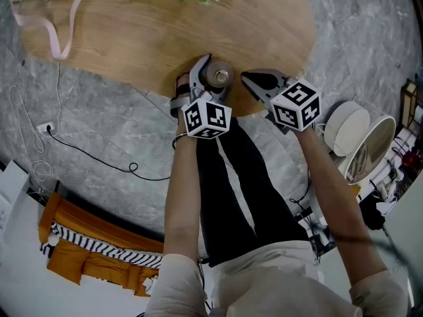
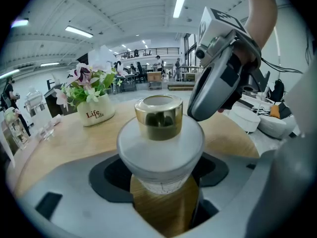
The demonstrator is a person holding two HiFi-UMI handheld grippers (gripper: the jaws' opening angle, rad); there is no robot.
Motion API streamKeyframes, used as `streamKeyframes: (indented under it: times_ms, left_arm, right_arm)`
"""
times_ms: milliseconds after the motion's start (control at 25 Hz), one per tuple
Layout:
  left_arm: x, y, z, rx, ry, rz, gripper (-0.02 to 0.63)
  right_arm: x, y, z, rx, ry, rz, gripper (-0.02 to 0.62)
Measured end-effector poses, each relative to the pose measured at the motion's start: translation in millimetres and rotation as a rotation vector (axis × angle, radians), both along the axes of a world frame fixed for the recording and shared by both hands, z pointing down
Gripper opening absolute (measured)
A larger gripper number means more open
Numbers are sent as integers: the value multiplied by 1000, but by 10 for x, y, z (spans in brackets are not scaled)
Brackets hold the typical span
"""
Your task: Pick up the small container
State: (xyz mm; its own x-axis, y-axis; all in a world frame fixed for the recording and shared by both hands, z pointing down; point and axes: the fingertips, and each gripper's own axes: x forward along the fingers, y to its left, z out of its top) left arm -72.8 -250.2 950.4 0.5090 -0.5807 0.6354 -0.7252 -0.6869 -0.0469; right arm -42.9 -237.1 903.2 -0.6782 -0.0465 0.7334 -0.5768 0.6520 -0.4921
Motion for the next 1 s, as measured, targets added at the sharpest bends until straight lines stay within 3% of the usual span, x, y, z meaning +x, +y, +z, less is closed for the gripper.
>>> streamKeyframes:
  times_ms: [400,560,800,1000]
  left_arm:
    - [-37,-74,-27,-57,47,-72,328]
    - [43,-100,-233,-55,84,-73,328]
    - [148,-150,-561,-54,90,-35,328]
    - [122,-128,-811,-64,96,-52,328]
  right_arm:
    - [81,29,-133,18,-27,44,67]
    - [137,-58,-338,50,-48,81,67]
    - [202,-158,-663,78,-104,164,67]
    - [231,-160,-980,113,-139,220,67]
